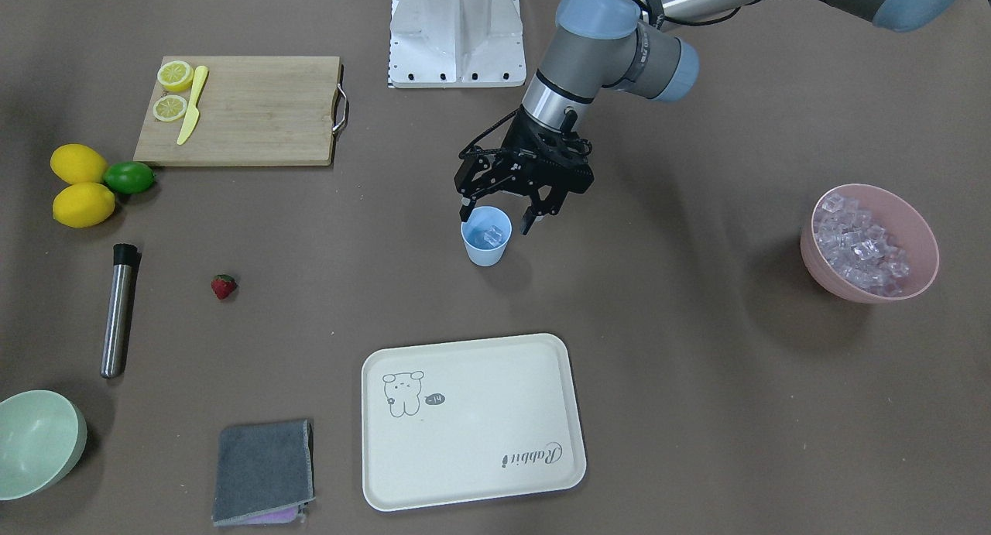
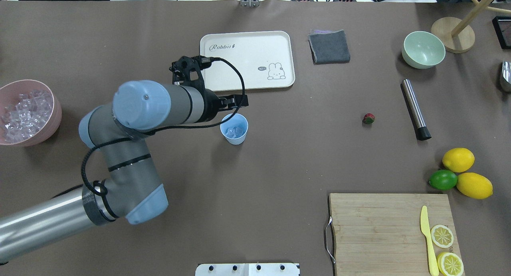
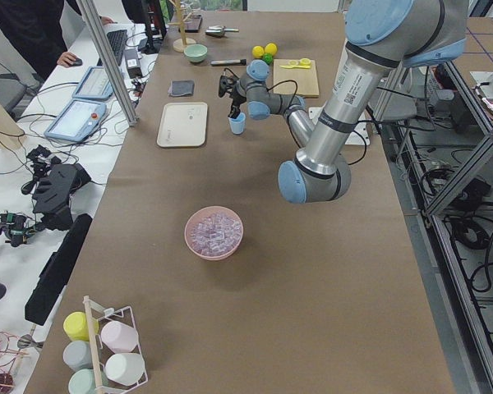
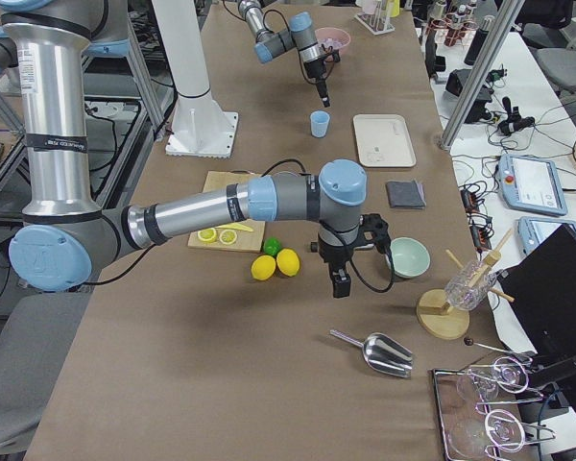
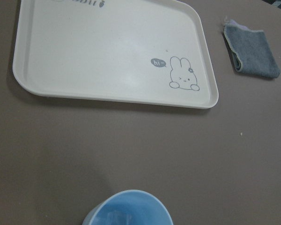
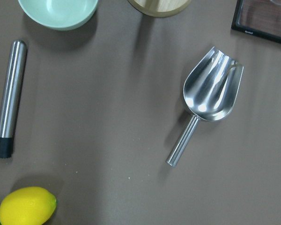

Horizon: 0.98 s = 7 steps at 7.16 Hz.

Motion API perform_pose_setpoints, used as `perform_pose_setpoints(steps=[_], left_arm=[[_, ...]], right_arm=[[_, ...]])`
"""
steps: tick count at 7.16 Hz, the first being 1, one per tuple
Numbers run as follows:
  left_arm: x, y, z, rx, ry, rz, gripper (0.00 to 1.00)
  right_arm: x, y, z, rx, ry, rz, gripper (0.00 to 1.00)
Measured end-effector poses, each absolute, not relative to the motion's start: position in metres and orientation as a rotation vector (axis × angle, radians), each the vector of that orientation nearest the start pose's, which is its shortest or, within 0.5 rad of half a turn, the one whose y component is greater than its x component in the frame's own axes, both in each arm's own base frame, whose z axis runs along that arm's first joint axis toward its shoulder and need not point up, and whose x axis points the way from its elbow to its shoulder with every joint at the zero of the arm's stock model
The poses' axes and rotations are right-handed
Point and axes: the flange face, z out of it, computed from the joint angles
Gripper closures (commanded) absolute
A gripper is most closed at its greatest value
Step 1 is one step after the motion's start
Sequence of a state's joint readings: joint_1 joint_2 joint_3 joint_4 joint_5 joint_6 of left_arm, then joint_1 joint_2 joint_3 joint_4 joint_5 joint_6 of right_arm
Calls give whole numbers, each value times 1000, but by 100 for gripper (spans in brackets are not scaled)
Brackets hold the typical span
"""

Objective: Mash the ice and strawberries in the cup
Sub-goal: 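Carry the second ice cube with the left gripper over the blue cup, then withdraw the left arm while the right arm reaches toward the red strawberry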

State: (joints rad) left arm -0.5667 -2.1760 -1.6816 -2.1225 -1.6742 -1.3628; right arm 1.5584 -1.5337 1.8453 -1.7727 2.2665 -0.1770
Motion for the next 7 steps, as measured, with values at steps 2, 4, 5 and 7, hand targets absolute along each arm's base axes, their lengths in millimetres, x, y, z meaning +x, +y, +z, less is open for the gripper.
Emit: perform_pose_setpoints(steps=[2, 4, 5, 7], left_arm=[[428, -498, 178, 398, 1176, -273, 2], [368, -527, 181, 431, 1116, -290, 2], [335, -544, 198, 442, 1080, -286, 2], [260, -580, 251, 456, 991, -255, 2]], right_arm=[[41, -524, 499, 264, -665, -302, 0], [-9, -542, 482, 302, -647, -353, 0], [-36, -546, 474, 334, -654, -396, 0], [-92, -547, 469, 401, -716, -486, 0]])
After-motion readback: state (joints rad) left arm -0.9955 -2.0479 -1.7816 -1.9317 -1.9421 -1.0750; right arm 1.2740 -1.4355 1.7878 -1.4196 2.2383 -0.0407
